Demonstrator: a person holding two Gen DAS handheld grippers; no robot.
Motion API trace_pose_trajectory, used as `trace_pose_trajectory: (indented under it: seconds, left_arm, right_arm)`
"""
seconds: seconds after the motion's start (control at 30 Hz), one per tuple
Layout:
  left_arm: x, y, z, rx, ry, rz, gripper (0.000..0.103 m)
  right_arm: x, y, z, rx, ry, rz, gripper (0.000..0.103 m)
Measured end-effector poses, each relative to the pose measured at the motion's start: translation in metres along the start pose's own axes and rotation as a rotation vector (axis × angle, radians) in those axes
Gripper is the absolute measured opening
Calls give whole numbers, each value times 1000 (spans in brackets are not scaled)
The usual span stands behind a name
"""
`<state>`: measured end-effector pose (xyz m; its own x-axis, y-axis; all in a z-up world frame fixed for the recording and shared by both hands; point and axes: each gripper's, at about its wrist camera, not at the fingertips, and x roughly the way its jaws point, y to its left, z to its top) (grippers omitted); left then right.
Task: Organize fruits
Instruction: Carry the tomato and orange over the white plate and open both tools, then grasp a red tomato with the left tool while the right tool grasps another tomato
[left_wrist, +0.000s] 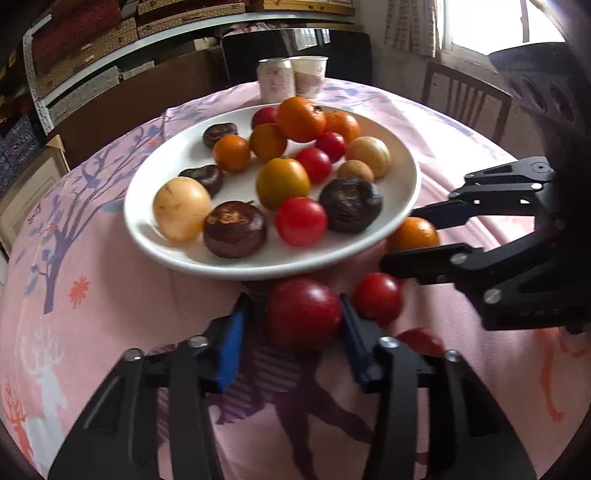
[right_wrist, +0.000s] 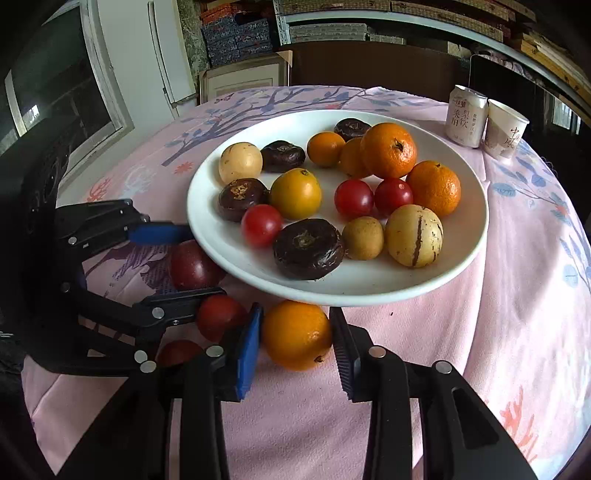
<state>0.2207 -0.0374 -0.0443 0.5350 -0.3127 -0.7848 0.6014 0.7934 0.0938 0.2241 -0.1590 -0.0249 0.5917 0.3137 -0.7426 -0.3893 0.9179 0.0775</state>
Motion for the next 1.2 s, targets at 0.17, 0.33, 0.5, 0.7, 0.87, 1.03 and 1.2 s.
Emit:
trace_pose_trajectory:
  seconds: [0.17, 0.33, 0.5, 0.7, 0.87, 1.03, 1.2]
  left_arm:
    - [-6, -5, -3, 18, -7, 32, 38]
    - [-26, -3, -5, 34, -36, 41, 38]
    - [-52, 9, 4, 4, -96, 63, 38]
    - [-38, 48, 47, -116, -175, 136, 38]
    - [-1, 76, 68, -230, -148, 91, 39]
    - [-2, 75, 64, -211, -207, 214, 98]
    - [-29, 62, 33, -175, -161, 154, 98]
  right_arm:
    - [-11, 10, -7, -24, 7, -16, 37]
    - [-36, 6, -9, -9, -42, -66, 37]
    - [-62, -3, 7, 23, -134, -104, 37]
    - [-53, -7, 55, 31, -209, -76, 37]
    - [-21, -11, 86, 35, -200, -60, 37]
    - [-10, -20, 87, 33, -195, -111, 92]
    - [-40, -23, 49, 70, -198, -112, 99]
